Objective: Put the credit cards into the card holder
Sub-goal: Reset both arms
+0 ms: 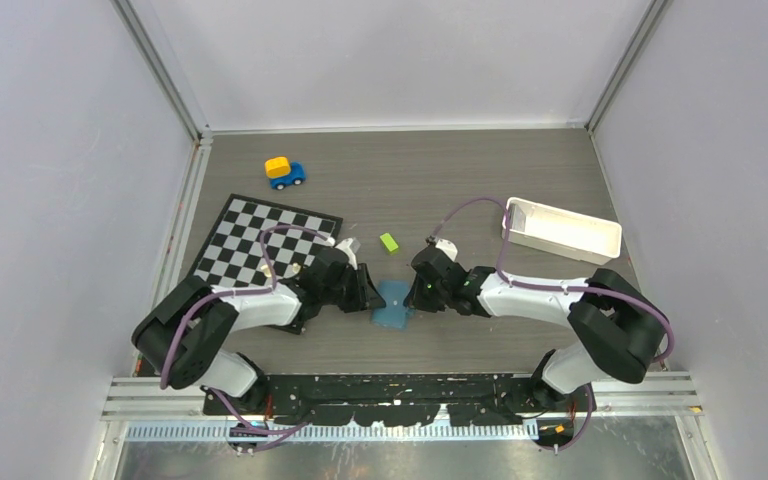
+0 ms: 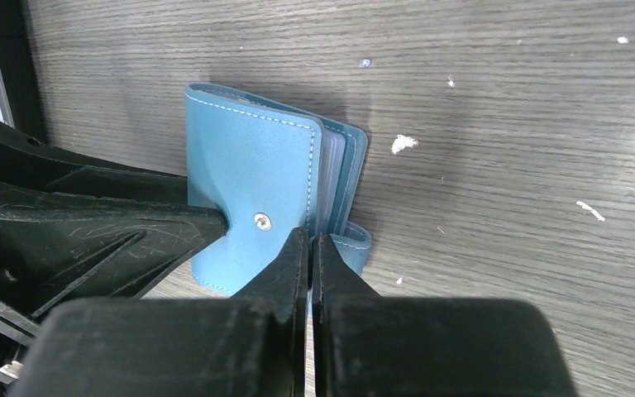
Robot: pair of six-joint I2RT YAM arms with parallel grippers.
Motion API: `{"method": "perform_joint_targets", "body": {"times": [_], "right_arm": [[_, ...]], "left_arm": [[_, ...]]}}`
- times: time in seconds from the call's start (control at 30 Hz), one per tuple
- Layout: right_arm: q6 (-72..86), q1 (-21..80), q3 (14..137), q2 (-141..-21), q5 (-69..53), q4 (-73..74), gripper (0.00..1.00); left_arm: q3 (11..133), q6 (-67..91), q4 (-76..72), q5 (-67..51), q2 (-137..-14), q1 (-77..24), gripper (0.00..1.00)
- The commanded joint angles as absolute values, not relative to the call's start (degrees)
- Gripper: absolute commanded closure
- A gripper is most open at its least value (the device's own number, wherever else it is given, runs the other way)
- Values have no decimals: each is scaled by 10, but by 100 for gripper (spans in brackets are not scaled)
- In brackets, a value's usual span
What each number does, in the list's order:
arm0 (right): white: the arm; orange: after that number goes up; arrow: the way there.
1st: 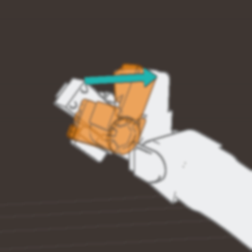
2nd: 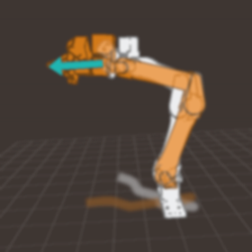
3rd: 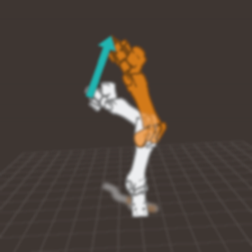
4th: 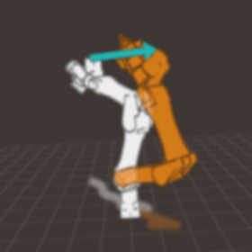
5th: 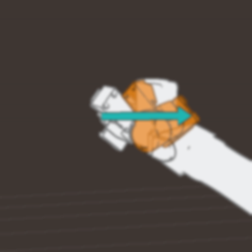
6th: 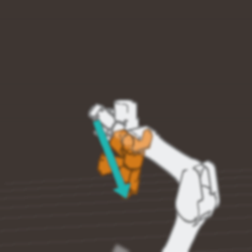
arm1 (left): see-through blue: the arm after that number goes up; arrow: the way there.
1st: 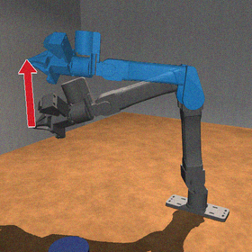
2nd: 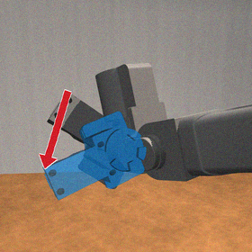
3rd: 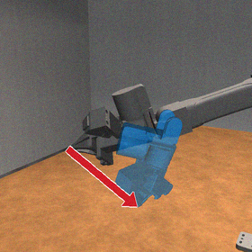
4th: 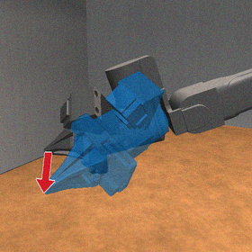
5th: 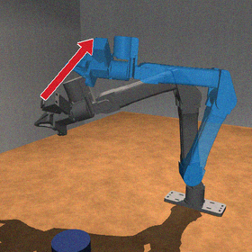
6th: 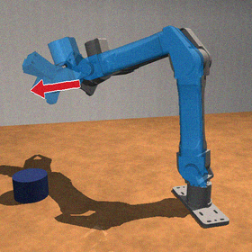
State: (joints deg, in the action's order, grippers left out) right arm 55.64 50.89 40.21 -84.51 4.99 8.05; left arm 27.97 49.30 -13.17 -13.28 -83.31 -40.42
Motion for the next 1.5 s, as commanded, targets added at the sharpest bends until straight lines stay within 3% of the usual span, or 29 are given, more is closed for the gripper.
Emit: {"method": "perform_joint_targets", "body": {"times": [0.0, 0.3, 0.53, 0.63, 0.9, 1.17, 1.47], "right_arm": [[572, 511, 405, -834, 43, 48, 100], [558, 512, 422, -815, 72, 89, 98], [545, 512, 441, -788, 109, 170, 70], [543, 512, 446, -781, 112, 188, 64], [536, 522, 469, -795, 114, 209, 63], [538, 529, 482, -808, 125, 231, 73], [528, 545, 501, -831, 124, 230, 67]], "left_arm": [[287, 486, -94, -110, -857, -416, 70], [329, 456, 9, -35, -861, -449, 74], [337, 454, 40, -7, -862, -459, 76], [340, 454, 44, -5, -864, -463, 76], [345, 454, 53, -4, -861, -468, 76], [345, 453, 57, -4, -858, -469, 75], [344, 451, 57, -4, -857, -469, 75]]}}
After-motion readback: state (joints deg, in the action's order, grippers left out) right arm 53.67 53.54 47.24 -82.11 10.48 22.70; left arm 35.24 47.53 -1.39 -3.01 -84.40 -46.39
